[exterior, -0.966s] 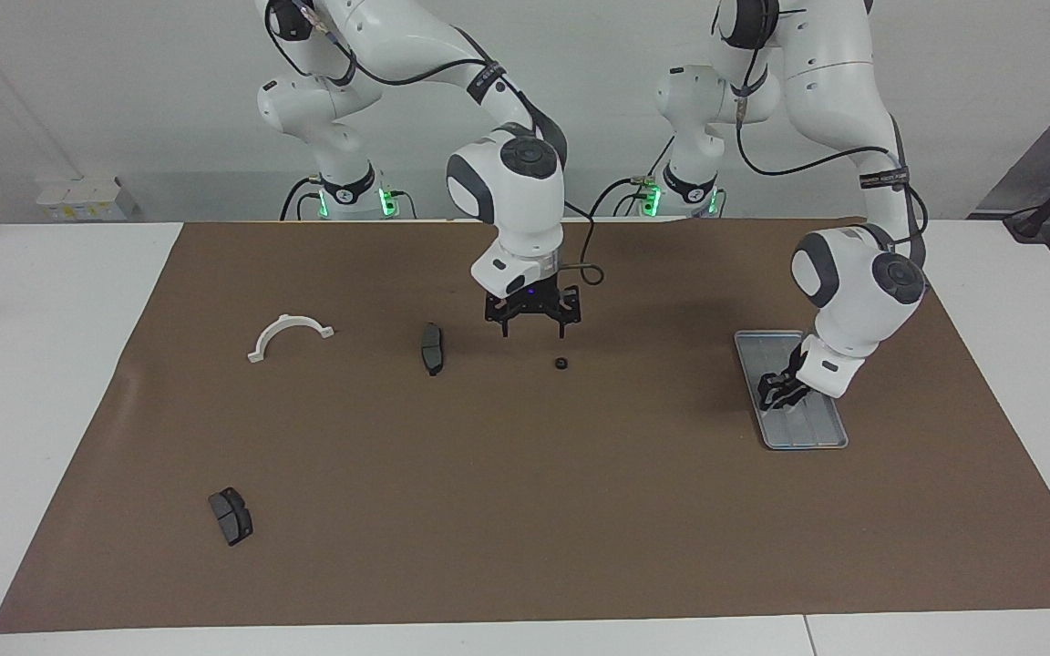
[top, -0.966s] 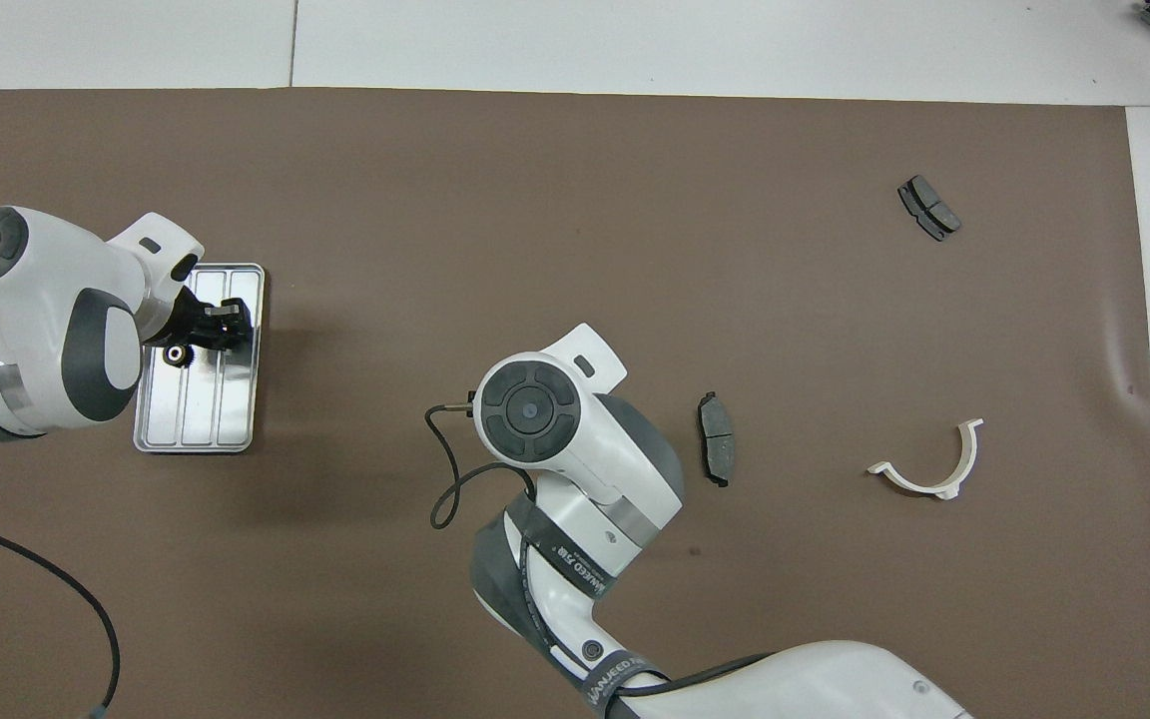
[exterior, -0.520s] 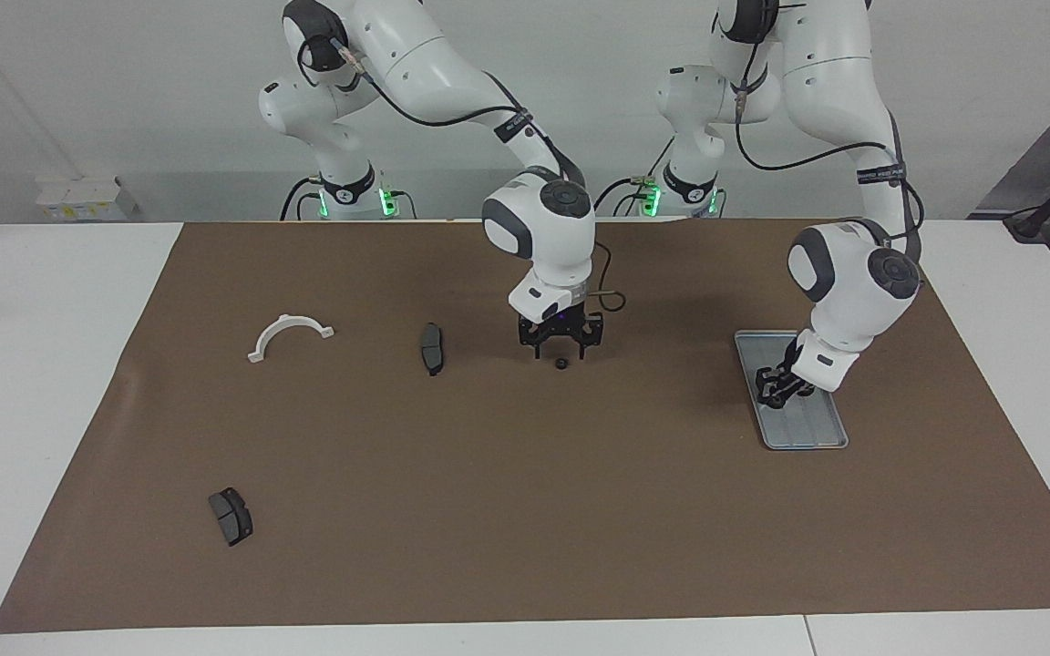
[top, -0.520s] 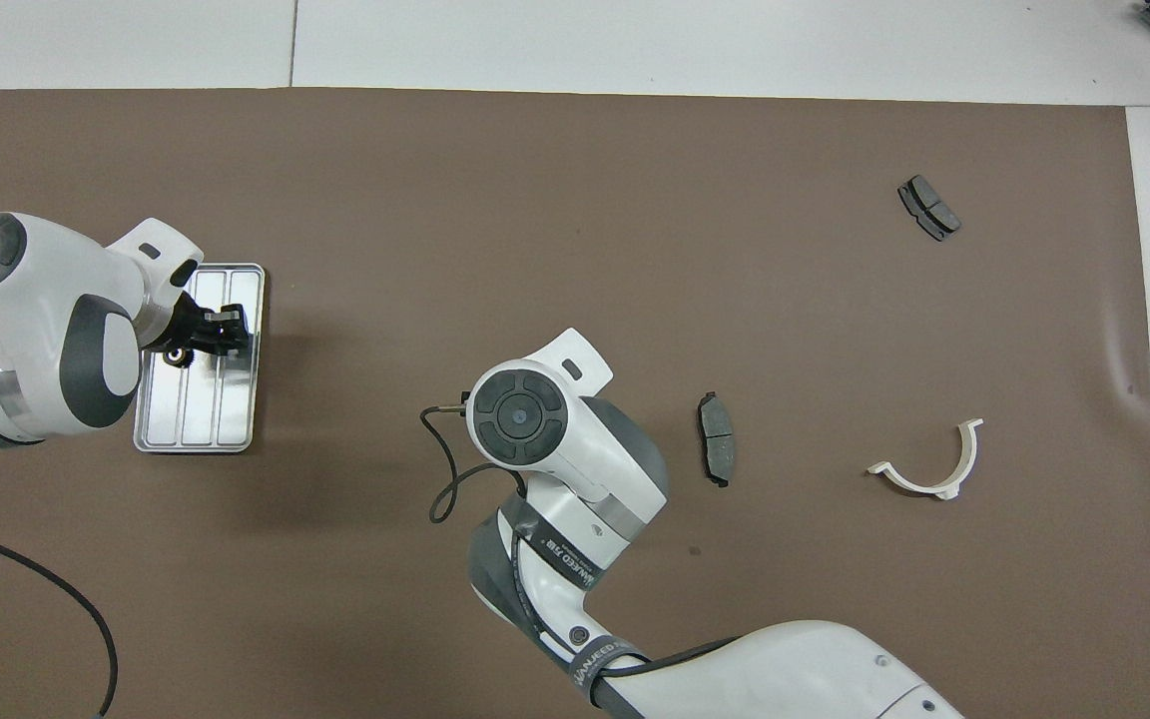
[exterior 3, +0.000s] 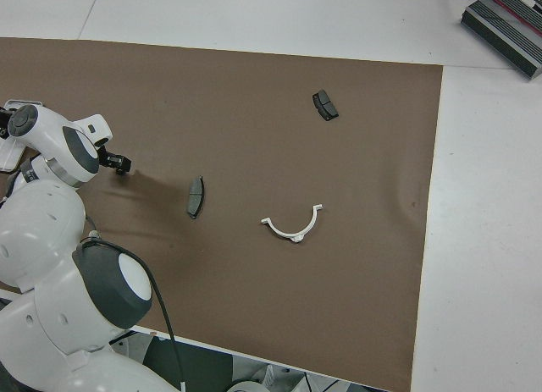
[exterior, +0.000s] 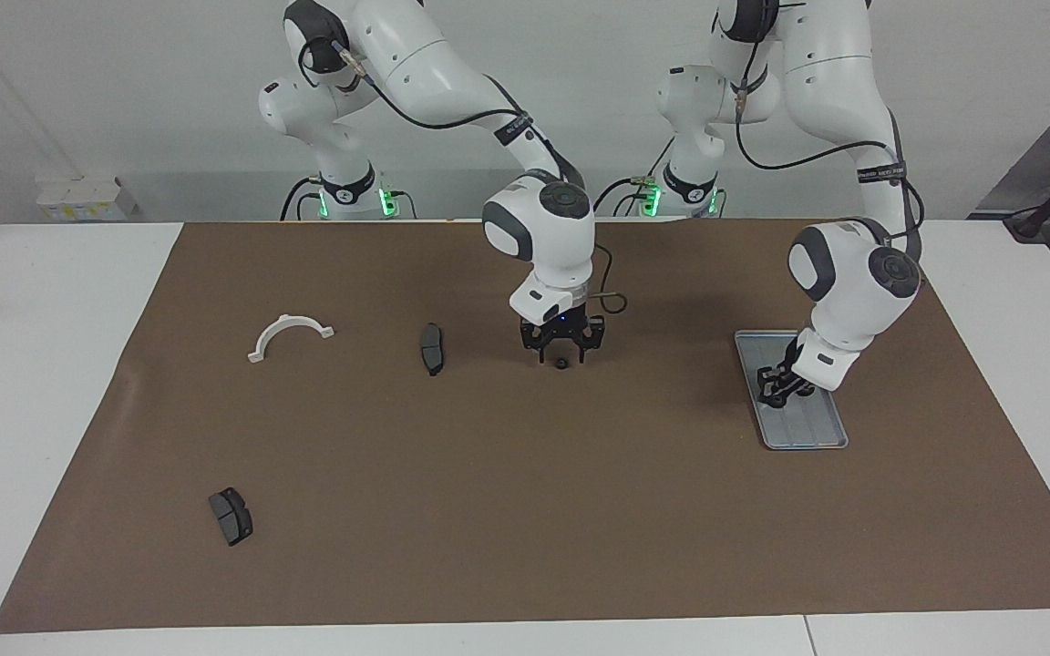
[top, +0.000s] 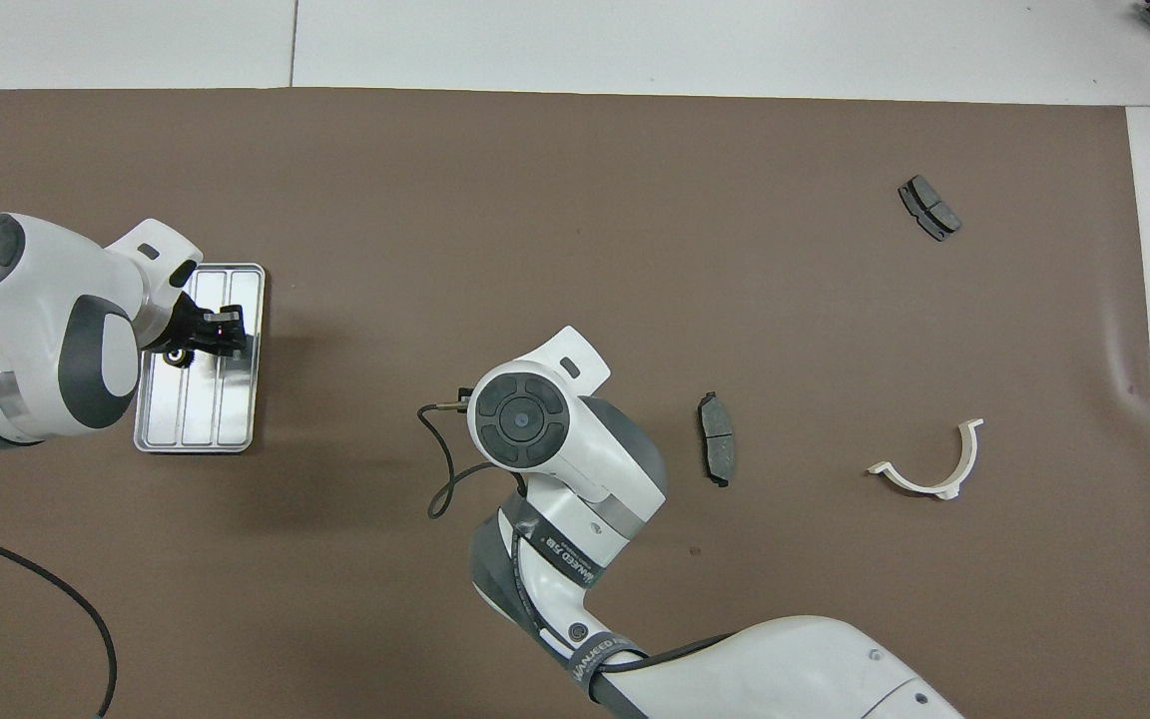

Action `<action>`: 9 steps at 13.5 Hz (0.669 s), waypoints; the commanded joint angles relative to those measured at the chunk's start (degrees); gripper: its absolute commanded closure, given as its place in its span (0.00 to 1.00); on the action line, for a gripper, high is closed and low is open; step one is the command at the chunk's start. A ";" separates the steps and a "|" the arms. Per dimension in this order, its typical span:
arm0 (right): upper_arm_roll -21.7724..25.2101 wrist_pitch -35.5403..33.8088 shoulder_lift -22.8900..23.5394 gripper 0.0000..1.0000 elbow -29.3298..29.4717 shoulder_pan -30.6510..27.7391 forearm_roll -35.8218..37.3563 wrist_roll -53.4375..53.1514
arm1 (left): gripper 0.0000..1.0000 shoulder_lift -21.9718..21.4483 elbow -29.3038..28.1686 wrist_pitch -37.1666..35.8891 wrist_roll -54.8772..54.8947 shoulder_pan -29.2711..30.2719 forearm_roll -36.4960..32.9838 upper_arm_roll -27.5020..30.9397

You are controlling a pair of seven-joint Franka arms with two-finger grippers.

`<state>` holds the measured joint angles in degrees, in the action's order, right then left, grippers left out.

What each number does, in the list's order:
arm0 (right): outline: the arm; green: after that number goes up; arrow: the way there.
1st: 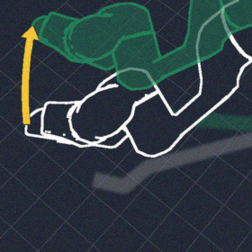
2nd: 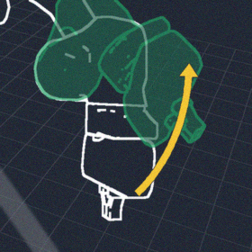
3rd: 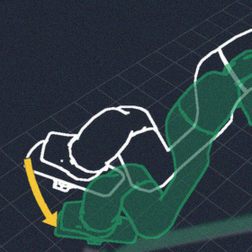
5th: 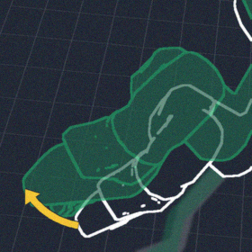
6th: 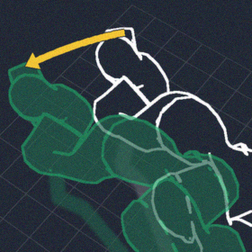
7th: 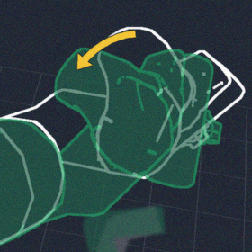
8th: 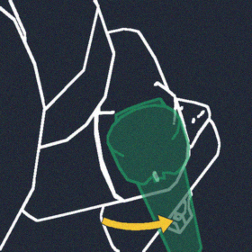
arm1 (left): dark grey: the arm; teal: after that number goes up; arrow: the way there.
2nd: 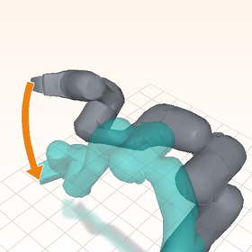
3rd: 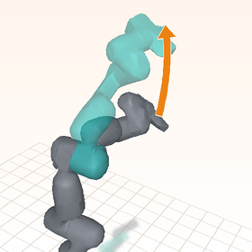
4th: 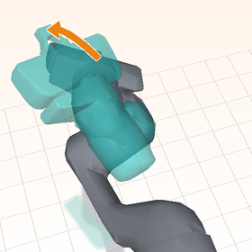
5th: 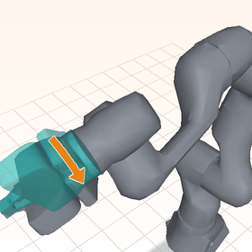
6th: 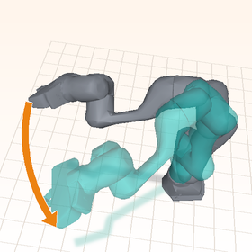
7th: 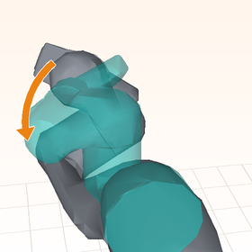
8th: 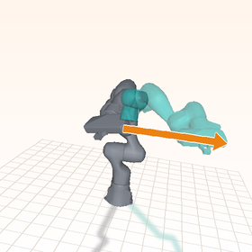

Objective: Place bearing gear from tray to pile

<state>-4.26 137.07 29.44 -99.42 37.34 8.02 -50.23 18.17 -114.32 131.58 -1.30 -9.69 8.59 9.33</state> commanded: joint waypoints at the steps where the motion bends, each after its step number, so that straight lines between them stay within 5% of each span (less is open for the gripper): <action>1: -0.13 1.71 0.36 0.37 -0.86 -0.16 1.38 -0.92 | 0.82 -0.51 2.51 -2.19 0.87 -0.06 0.81 0.08; 4: -0.13 1.62 0.36 0.49 -1.30 0.01 1.38 -0.92 | 0.82 -0.07 8.40 -7.11 0.69 0.03 0.81 -0.01; 5: -0.13 1.19 0.18 0.60 -1.47 0.19 1.38 -1.10 | 0.82 -0.06 9.37 -7.47 0.60 0.03 0.81 -0.01; 6: -0.13 0.66 0.18 0.85 -1.47 0.19 1.38 -1.27 | 0.82 -0.15 9.64 -7.39 0.51 0.03 0.81 -0.01; 7: -0.13 0.22 0.09 1.00 -1.13 0.19 1.38 -1.28 | 0.82 -0.15 9.91 -7.21 0.43 -0.15 0.81 -0.01; 9: -0.05 -1.97 -1.13 1.00 -0.60 -0.68 1.29 -1.10 | 0.82 -0.24 10.70 -7.47 -0.10 -0.33 0.81 -0.36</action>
<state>-4.23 136.94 29.72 -100.05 37.50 8.09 -50.23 18.09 -104.66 125.48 -1.32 -9.72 8.61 9.08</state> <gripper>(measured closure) 0.767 0.648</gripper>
